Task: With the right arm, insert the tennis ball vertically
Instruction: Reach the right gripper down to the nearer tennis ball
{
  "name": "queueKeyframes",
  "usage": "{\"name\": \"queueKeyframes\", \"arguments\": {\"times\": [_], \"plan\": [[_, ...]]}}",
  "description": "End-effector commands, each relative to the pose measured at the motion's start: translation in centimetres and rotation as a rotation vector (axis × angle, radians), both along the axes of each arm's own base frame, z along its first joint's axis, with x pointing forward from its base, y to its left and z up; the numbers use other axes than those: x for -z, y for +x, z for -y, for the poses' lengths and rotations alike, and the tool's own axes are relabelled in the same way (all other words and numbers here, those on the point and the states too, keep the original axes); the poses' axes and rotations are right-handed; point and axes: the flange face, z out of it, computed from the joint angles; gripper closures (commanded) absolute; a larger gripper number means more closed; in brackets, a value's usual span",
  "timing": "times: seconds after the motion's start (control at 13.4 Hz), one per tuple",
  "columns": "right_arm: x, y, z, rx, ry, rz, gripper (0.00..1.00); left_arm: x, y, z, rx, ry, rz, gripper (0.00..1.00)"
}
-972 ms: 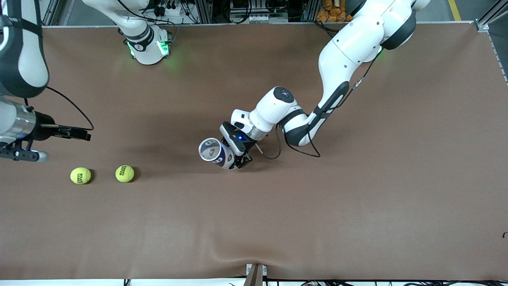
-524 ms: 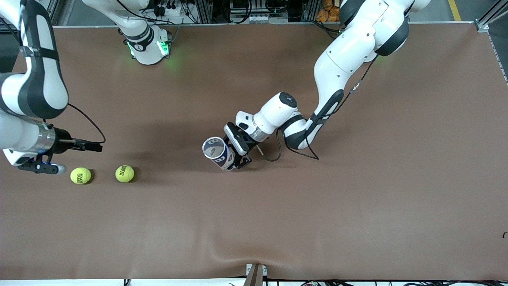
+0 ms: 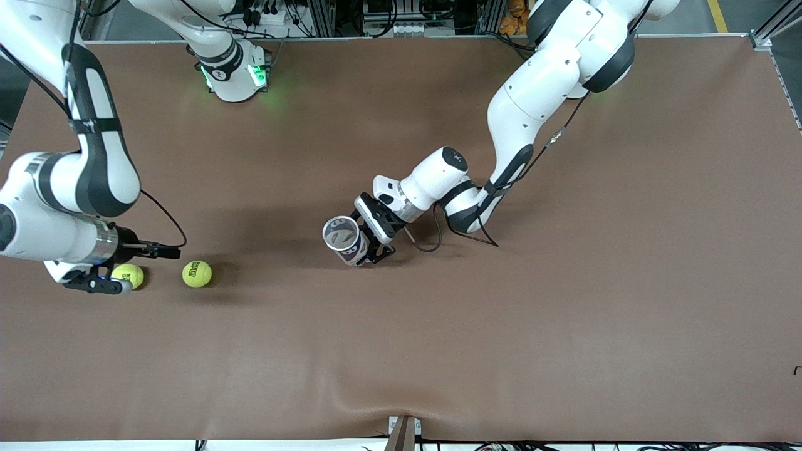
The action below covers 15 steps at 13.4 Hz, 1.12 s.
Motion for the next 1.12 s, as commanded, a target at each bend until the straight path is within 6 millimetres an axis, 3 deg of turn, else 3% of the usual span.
{"name": "queueKeyframes", "arguments": {"times": [0.0,0.15,0.9,1.05], "plan": [[1.8,0.4,-0.4,-0.005,-0.02,0.012,0.0,0.6,0.2,-0.1,-0.018,-0.024,0.008,0.28],[3.8,0.9,-0.2,-0.002,-0.024,0.033,0.0,0.7,0.3,-0.2,-0.016,-0.019,0.014,0.28],[9.4,1.3,-0.4,0.026,-0.031,0.045,0.0,2.5,-0.7,-0.2,-0.001,-0.017,0.018,0.28],[10.6,0.8,-2.0,0.034,-0.038,0.07,0.0,2.6,-0.6,-0.4,-0.003,-0.015,0.023,0.28]]}}
